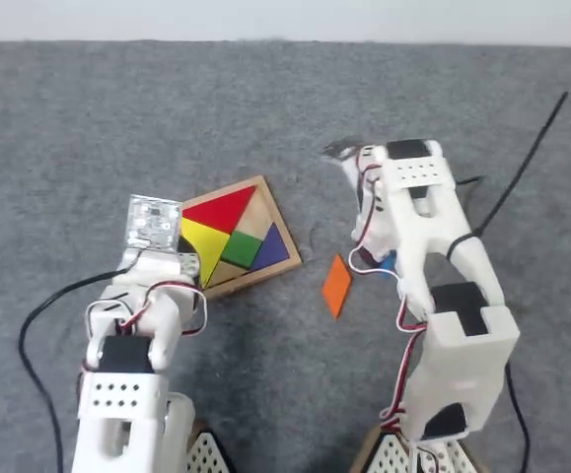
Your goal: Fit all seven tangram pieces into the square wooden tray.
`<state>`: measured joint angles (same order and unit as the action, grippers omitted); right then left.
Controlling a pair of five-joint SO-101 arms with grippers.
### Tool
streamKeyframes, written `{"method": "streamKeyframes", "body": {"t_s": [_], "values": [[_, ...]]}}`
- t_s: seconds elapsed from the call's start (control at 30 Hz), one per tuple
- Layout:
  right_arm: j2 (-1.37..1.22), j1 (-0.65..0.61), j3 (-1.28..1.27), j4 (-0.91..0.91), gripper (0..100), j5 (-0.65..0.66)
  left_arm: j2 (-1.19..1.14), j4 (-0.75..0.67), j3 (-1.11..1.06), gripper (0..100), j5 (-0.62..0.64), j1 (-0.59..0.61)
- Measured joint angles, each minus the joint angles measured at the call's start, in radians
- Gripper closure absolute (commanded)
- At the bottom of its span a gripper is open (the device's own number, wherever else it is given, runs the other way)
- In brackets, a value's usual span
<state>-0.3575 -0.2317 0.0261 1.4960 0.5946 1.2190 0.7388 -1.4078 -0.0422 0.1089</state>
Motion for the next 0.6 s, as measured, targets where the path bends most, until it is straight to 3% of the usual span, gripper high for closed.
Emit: {"method": "streamKeyframes", "body": {"t_s": [0.3,0.43,0.6], "values": [[0.000,-0.121,0.195,-0.008,93.9,0.411,0.000,0.000,-0.051,99,-0.044,0.212],[-0.040,-0.210,0.206,-0.141,94.0,0.569,0.000,0.000,-0.068,99,-0.084,0.252],[-0.112,-0.281,0.206,-0.310,94.0,0.658,0.000,0.000,-0.069,99,-0.091,0.259]]}}
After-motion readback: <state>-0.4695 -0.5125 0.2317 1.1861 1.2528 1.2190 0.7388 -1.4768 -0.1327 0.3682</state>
